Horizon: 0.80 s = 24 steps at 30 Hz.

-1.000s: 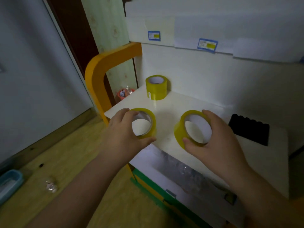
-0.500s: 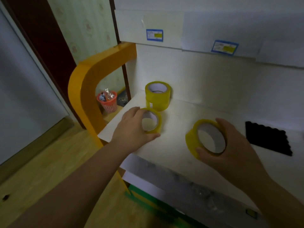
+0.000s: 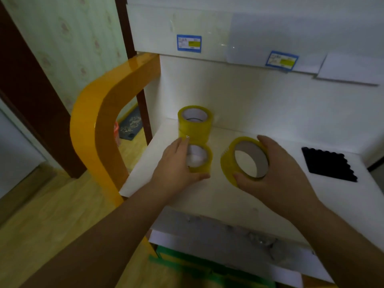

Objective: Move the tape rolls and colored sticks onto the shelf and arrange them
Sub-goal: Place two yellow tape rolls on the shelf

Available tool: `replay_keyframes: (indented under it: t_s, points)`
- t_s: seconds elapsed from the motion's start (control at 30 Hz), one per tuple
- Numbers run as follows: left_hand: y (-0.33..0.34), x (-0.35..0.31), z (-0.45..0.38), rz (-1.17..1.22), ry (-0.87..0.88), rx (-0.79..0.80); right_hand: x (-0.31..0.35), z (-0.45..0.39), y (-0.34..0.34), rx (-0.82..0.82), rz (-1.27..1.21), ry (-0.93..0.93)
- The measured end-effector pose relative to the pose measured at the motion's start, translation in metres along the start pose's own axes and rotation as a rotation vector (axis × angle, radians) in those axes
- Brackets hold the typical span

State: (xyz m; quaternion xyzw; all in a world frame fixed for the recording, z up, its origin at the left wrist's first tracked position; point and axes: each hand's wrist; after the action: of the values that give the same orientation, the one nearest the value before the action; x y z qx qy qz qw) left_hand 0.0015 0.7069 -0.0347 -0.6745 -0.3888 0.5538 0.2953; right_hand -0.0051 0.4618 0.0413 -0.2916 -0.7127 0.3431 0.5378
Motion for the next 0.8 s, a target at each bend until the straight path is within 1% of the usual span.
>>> replay_keyframes:
  t_s: [0.1,0.2,0.3,0.47,0.67,0.8]
  points:
    - [-0.004,0.005,0.01,0.02,-0.018,-0.01,0.01,-0.011,0.012,0.025,0.022,-0.016]
    - [-0.009,0.012,0.024,-0.003,-0.07,-0.058,0.026,-0.023,0.026,0.065,0.03,-0.071]
    - [-0.015,0.018,0.036,-0.036,-0.081,-0.095,0.042,-0.041,0.04,0.121,0.029,-0.119]
    - [-0.021,0.023,0.051,-0.126,-0.026,-0.135,0.063,-0.066,0.057,0.204,0.058,-0.147]
    - [-0.026,0.021,0.062,-0.149,0.02,-0.096,0.071,-0.075,0.075,0.266,0.117,-0.123]
    - [-0.029,0.021,0.064,-0.162,0.041,-0.099,0.067,-0.074,0.083,0.258,0.138,-0.086]
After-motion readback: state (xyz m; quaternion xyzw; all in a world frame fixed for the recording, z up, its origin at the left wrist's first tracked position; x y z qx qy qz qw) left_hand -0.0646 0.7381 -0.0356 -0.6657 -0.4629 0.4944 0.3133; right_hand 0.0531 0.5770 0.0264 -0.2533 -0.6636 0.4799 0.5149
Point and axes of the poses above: each hand's wrist, its own z-axis away from the middle knuckle, its own y-axis out of the palm, x = y × z, and after that the axes turned 8 degrees about y, right-handed
